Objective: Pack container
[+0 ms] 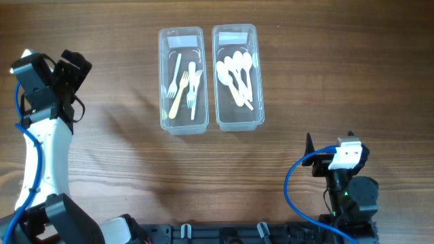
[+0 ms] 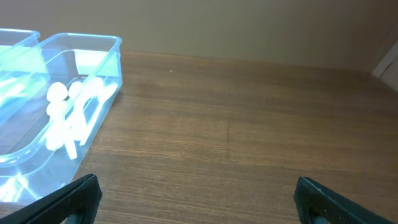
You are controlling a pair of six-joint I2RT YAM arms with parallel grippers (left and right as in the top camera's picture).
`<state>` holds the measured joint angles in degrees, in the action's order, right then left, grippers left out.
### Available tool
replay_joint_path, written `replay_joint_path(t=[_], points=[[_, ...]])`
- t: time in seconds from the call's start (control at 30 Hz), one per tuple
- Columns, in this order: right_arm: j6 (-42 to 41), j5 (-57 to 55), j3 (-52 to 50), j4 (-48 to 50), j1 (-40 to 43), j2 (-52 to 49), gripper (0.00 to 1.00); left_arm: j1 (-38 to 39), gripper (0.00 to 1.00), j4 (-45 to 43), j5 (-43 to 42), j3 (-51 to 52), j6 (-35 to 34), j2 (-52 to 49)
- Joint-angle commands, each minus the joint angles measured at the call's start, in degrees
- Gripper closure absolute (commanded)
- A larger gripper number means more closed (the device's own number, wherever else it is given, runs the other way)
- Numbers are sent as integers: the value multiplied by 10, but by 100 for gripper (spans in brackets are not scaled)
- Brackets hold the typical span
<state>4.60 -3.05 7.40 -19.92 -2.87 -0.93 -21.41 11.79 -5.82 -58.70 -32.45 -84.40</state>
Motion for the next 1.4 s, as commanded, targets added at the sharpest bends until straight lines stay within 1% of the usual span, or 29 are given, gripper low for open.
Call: replay_joint_path(t=[0.0,0.83,0.93,1.0,1.13,1.2,1.27,1.37], points=[[-1,-10,-3,0,3,3,0,-2,0,-1,-1,-9,-4,8],[-1,-10,-3,0,3,3,0,-2,0,-1,-1,-9,-4,8],[-1,-10,-3,0,3,3,0,-3,0,7,-1,-9,-3,11],[-1,-10,-3,0,3,3,0,-1,0,35,-1,-9,-4,29],[-1,-10,-3,0,3,3,0,19,0,113,12,-9,-1,156],[-1,-10,-3,0,3,3,0,31,0,142,24,-9,32,232],[-1,-10,-3,0,3,3,0,59,0,181,26,-9,88,348],[-1,-10,-3,0,3,3,0,96,0,231,43,-9,121,476]])
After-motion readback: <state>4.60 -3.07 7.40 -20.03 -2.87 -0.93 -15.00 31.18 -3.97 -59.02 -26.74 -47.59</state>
